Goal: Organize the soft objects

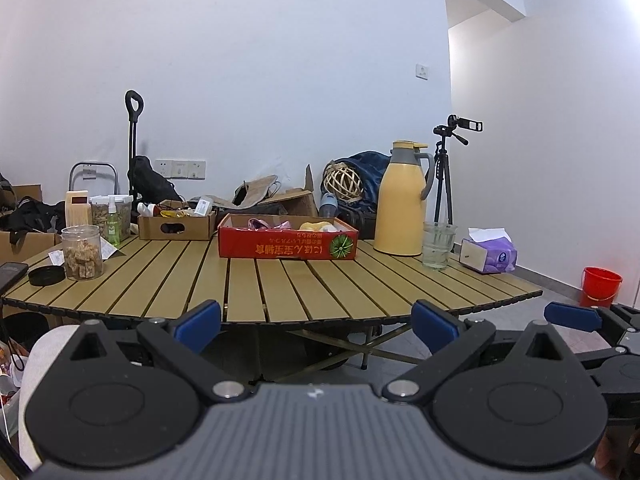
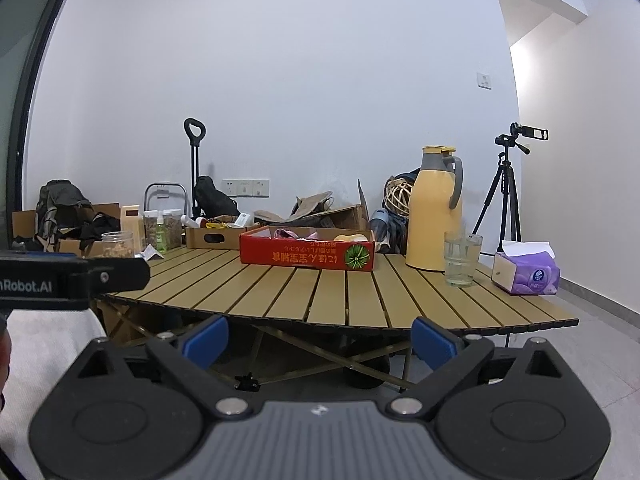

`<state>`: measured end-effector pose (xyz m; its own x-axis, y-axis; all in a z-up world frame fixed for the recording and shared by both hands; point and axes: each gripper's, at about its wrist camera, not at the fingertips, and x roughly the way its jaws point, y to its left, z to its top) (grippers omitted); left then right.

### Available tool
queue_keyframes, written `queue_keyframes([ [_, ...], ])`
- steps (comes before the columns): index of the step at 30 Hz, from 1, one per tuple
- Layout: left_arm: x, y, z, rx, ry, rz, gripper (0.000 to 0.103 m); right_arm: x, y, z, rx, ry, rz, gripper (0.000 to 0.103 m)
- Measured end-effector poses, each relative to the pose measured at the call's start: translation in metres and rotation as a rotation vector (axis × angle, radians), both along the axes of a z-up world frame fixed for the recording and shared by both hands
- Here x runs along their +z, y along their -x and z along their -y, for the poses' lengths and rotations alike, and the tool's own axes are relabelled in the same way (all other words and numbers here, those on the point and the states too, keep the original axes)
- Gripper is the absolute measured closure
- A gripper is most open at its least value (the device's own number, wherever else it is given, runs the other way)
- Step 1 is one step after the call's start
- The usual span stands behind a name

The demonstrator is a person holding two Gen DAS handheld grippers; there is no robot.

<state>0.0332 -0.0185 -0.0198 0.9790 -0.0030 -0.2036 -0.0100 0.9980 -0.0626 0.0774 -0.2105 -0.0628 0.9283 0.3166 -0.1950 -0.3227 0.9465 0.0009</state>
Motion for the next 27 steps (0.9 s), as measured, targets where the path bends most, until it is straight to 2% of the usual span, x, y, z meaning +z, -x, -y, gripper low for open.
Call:
queue_keyframes([
  [27, 0.001, 0.0042, -0.0037, -0.001, 0.0, 0.002, 0.0, -0.0007, 0.0042, -0.0009, 0.009, 0.005, 0.007, 0.004],
])
